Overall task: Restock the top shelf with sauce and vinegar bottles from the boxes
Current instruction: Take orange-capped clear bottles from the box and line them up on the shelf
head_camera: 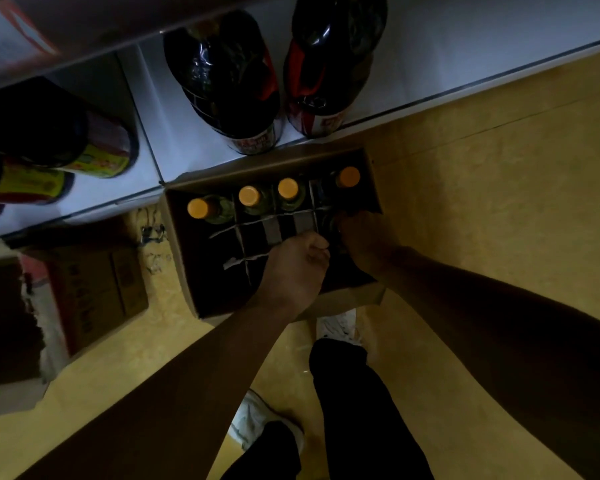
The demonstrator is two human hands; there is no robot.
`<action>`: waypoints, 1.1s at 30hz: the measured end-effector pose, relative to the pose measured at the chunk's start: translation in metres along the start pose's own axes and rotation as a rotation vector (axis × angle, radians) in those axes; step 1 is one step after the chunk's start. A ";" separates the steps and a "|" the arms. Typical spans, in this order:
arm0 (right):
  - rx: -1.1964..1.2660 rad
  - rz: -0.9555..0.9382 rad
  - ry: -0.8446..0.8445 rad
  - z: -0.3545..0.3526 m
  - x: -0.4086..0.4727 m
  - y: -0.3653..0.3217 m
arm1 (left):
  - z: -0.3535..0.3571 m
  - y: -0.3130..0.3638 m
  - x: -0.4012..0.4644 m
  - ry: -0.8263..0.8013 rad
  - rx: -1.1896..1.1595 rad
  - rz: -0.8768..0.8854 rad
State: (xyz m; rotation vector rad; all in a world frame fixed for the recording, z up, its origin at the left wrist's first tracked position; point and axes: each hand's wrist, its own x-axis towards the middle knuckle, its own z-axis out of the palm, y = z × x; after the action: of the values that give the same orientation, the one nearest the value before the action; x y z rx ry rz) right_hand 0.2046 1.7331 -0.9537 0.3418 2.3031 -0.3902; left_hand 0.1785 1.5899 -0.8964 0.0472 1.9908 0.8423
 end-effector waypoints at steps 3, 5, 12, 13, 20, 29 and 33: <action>0.006 -0.020 0.002 -0.002 -0.009 0.003 | -0.003 0.000 -0.005 -0.001 -0.011 0.007; 0.018 -0.014 0.006 -0.009 -0.018 0.004 | -0.005 0.000 -0.010 -0.002 -0.016 0.004; -0.016 -0.076 0.061 -0.052 -0.067 0.002 | -0.022 0.021 -0.043 0.034 -0.032 0.055; -0.012 -0.079 0.064 -0.060 -0.076 0.000 | -0.025 0.026 -0.049 0.038 -0.044 0.060; -0.066 -0.128 0.189 -0.126 -0.148 -0.038 | -0.053 0.064 -0.095 0.056 -0.019 0.184; -0.055 -0.263 0.297 -0.222 -0.247 -0.089 | -0.098 0.106 -0.166 0.051 0.049 0.448; -0.021 -0.282 0.346 -0.277 -0.307 -0.113 | -0.129 0.137 -0.217 0.022 0.030 0.521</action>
State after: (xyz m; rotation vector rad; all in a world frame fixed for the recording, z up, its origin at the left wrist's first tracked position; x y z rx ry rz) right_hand 0.1924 1.6957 -0.5268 0.0753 2.7032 -0.4761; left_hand 0.1586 1.5479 -0.6125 0.5968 2.0404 1.1391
